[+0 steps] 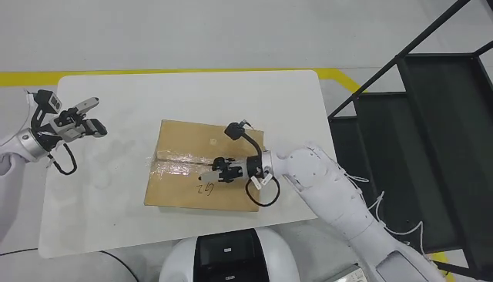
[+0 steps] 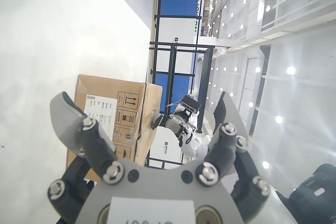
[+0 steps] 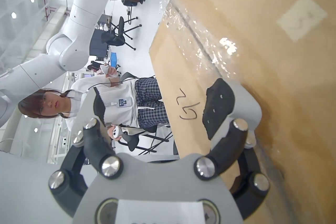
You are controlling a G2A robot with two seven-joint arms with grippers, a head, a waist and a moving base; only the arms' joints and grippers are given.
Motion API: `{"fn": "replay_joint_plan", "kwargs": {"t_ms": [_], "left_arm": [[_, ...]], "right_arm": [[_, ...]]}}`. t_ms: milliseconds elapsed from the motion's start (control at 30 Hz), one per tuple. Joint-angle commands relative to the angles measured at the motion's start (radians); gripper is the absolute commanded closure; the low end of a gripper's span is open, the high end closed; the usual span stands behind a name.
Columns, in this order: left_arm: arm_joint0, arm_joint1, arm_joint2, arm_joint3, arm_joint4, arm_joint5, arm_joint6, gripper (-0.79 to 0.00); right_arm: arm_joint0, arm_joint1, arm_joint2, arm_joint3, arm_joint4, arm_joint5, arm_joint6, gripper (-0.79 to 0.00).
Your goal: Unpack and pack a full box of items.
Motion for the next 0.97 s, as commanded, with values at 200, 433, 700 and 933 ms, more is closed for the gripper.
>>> {"fn": "replay_joint_plan", "kwargs": {"t_ms": [200, 433, 700, 933], "left_arm": [[-0.003, -0.006, 0.004, -0.006, 0.004, 0.006, 0.001, -0.785], [-0.003, -0.009, 0.003, -0.003, 0.009, 0.004, 0.007, -0.785], [0.011, -0.013, -0.010, -0.019, -0.018, 0.016, 0.030, -0.785], [0.028, -0.030, 0.007, -0.051, -0.073, 0.042, 0.097, -0.785]], "right_arm": [[-0.180, 0.054, 0.201, -0.107, -0.028, 0.020, 0.016, -0.785], [-0.305, 0.083, 0.345, -0.224, -0.069, -0.085, -0.067, -0.785], [-0.429, 0.094, 0.477, -0.302, -0.125, -0.215, -0.319, -0.785], [-0.468, 0.089, 0.482, -0.309, -0.201, -0.292, -0.511, -0.785]]}}
